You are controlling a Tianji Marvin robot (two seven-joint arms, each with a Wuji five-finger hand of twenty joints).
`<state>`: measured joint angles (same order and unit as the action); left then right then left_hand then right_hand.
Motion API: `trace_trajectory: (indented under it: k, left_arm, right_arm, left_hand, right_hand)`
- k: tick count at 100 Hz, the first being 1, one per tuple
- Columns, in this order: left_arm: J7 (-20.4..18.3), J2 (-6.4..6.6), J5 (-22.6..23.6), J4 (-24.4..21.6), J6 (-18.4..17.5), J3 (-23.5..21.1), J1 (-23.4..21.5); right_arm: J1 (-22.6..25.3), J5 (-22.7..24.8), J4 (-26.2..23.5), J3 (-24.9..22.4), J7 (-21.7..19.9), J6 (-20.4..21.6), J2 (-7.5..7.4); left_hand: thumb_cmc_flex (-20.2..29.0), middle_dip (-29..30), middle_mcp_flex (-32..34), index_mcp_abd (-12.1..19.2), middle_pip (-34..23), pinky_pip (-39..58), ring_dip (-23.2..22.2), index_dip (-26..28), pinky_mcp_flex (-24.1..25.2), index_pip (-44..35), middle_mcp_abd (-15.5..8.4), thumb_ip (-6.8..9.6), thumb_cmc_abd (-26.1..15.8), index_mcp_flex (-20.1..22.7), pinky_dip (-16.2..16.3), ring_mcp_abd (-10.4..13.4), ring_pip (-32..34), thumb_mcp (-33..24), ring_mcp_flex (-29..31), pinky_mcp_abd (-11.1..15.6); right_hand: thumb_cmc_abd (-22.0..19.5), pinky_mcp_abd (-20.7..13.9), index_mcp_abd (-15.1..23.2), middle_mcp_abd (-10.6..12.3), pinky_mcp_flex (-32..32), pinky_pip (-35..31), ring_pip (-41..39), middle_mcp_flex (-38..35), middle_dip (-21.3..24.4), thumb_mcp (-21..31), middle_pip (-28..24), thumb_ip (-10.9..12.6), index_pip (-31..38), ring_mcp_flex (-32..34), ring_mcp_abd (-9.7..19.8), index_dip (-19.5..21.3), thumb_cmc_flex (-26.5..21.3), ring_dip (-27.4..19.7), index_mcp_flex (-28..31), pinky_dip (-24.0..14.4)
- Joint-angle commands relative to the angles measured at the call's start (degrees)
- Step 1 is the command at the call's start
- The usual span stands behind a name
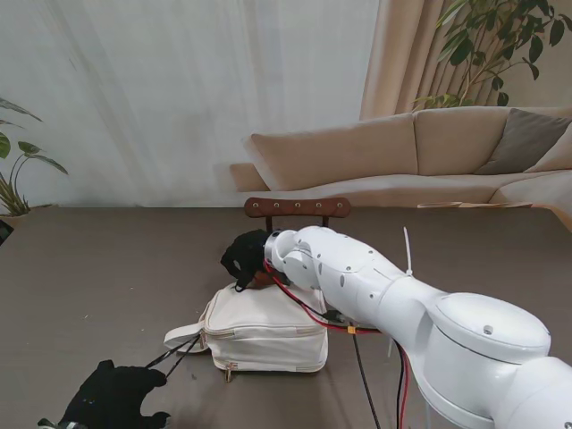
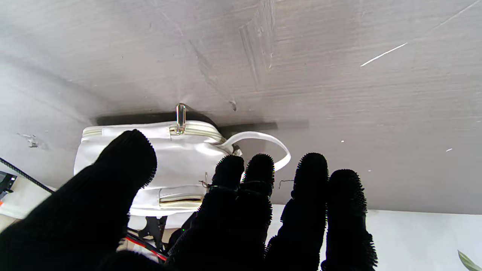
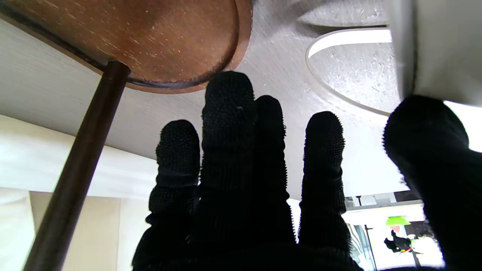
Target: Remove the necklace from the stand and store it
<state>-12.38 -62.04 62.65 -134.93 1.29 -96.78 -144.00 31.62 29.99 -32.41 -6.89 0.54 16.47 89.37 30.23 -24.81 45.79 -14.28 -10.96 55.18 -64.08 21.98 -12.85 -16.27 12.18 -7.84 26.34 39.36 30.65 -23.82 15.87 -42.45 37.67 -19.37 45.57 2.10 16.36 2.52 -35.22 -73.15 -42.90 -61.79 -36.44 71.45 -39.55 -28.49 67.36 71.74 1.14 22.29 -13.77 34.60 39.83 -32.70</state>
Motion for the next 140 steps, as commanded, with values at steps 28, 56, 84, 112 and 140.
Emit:
trace_trajectory:
  k: [28, 56, 84, 112, 140]
  left_arm:
    - [-4.31, 0.32, -6.24, -2.0, 1.78, 0.78, 3.62]
    - [-2.64, 0.25, -5.75, -1.31, 1.36, 1.18, 6.59]
    - [-5.6, 0.73, -6.78, -0.58, 1.44, 1.81, 9.52]
    - [-14.85, 2.01, -6.39, -0.29, 1.79, 2.55, 14.02]
    - [-15.74, 2.39, -7.38, 1.57, 1.34, 4.14, 17.39]
  right_arm:
    - [2.04, 2.03, -1.93, 0.02, 0.45, 0.27, -3.0]
    - [2.81, 2.9, -5.56, -0.92, 0.91, 0.29, -5.08]
    - [3.57, 3.6, -7.52, -1.53, 1.57, 0.84, -6.44]
    - [3.92, 4.12, -7.71, -1.81, 2.76, 1.47, -6.76]
    - [4.61, 4.52, -9.22, -2.59, 3.56, 0.8, -7.56]
  left_hand:
    - [10.15, 3.05, 1.45, 10.3, 1.59, -2.76, 0.04, -3.34, -0.27, 2.7, 6.03, 2.41, -15.7, 4.46, -0.12, -4.66, -0.68, 14.53, -0.3, -3.65]
    - [35.35, 1.72, 8.91, 10.96, -0.98, 1.61, -3.69, 0.53, -7.37, -2.69, 6.0, 3.52, -20.67, 9.25, -0.91, -6.46, 3.05, 41.47, 8.51, -7.98]
    - [7.83, 1.23, 4.7, 9.23, -0.09, 3.69, -4.73, -4.63, -6.1, 4.2, 6.25, 2.76, -11.03, 2.15, -1.3, -5.31, 2.83, 9.67, 8.54, -6.43]
    - [2.61, 1.41, -0.36, 5.08, 1.19, 0.88, -3.11, -5.25, -2.81, 5.94, 6.06, 2.76, -8.78, -1.59, -1.82, -4.57, 0.22, 11.22, 3.42, -5.03]
    - [1.42, 2.54, -4.01, 5.51, 2.45, -3.17, -0.36, -6.96, 0.77, 8.77, 5.2, 3.07, -9.19, -5.45, -1.97, -4.33, -2.39, 12.19, -2.64, -3.26]
  right_hand:
    - [-1.18, 4.43, -2.53, 0.26, 3.22, 2.91, 5.22, 8.05, 6.42, 3.88, 2.15, 18.66, -15.84, -6.55, -2.6, 1.83, -0.33, -2.55, -6.34, 0.69]
    - [-1.56, 4.84, -2.81, 0.21, 5.17, 3.96, 7.11, 10.29, 7.97, 1.8, 3.46, 18.33, -20.41, -8.69, -3.03, -0.2, 2.52, -3.76, -10.09, 0.81]
    - [-2.08, 4.67, -2.75, 0.1, 5.36, 4.0, 7.0, 10.83, 8.71, 1.03, 3.81, 18.39, -20.89, -8.94, -2.89, -1.62, 3.3, -3.98, -10.93, 0.77]
    - [-2.31, 4.63, -2.91, -0.14, 5.48, 4.08, 6.82, 11.43, 9.35, 0.51, 4.17, 18.36, -21.07, -9.07, -2.85, -2.6, 3.93, -4.11, -11.66, 0.82]
    - [-3.35, 5.14, -3.51, -0.01, 6.02, 4.36, 7.05, 12.72, 10.08, -0.48, 4.72, 18.25, -21.74, -9.84, -3.24, -3.48, 5.41, -4.33, -13.21, 0.91]
